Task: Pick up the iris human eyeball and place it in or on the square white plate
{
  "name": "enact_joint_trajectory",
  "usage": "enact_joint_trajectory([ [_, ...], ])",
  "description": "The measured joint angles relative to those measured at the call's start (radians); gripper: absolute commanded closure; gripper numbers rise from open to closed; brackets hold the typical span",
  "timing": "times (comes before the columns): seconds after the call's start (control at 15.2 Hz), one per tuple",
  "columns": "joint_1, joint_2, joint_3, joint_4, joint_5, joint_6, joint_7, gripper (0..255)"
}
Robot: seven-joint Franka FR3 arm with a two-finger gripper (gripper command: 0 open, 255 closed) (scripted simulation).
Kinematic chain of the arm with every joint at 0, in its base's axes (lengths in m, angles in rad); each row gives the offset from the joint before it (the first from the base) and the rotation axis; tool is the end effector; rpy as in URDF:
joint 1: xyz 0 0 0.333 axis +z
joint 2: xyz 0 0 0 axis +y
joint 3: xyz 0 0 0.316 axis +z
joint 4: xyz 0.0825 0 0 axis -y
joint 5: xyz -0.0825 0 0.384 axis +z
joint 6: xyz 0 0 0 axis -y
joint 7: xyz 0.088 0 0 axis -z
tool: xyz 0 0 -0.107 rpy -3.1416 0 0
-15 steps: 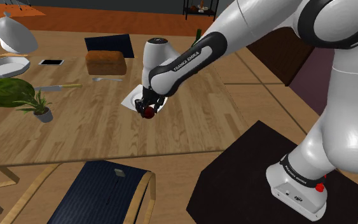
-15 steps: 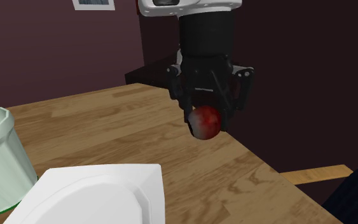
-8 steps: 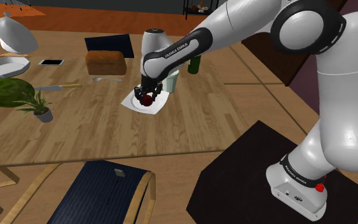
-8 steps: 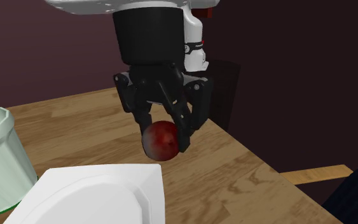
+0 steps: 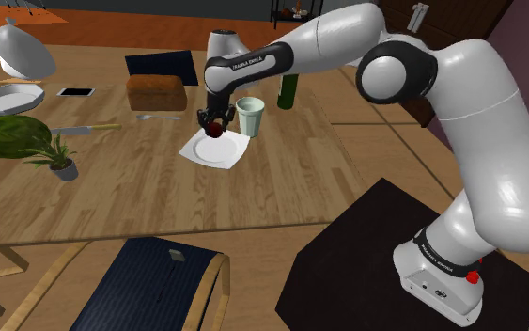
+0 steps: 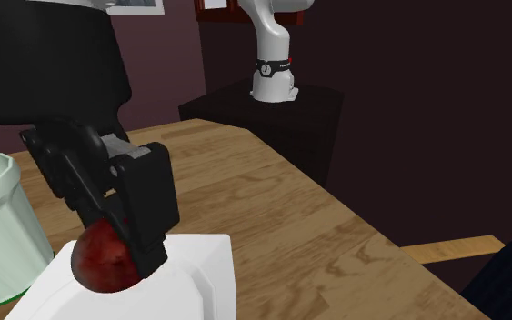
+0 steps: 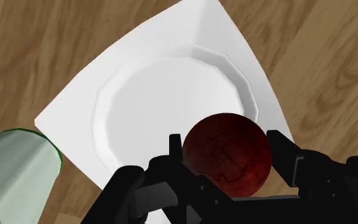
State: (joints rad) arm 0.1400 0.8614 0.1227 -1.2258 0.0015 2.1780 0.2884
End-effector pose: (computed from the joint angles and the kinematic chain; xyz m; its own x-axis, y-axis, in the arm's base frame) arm 0.7459 0.1737 0.2630 0.9950 -0.0769 0.0632 -0.0692 -0.9907 -0.1170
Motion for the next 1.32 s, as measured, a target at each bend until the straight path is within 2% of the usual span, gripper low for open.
enact_joint_trajectory([
  [0.13, -0.009, 0.104, -0.005, 0.187, -0.002, -0.083, -0.021, 255],
  [0.26, -0.012, 0.171, -0.008, 0.290, -0.003, -0.122, -0.031, 255],
  [1.32, -0.010, 0.284, -0.012, 0.326, -0.005, -0.045, -0.042, 255],
])
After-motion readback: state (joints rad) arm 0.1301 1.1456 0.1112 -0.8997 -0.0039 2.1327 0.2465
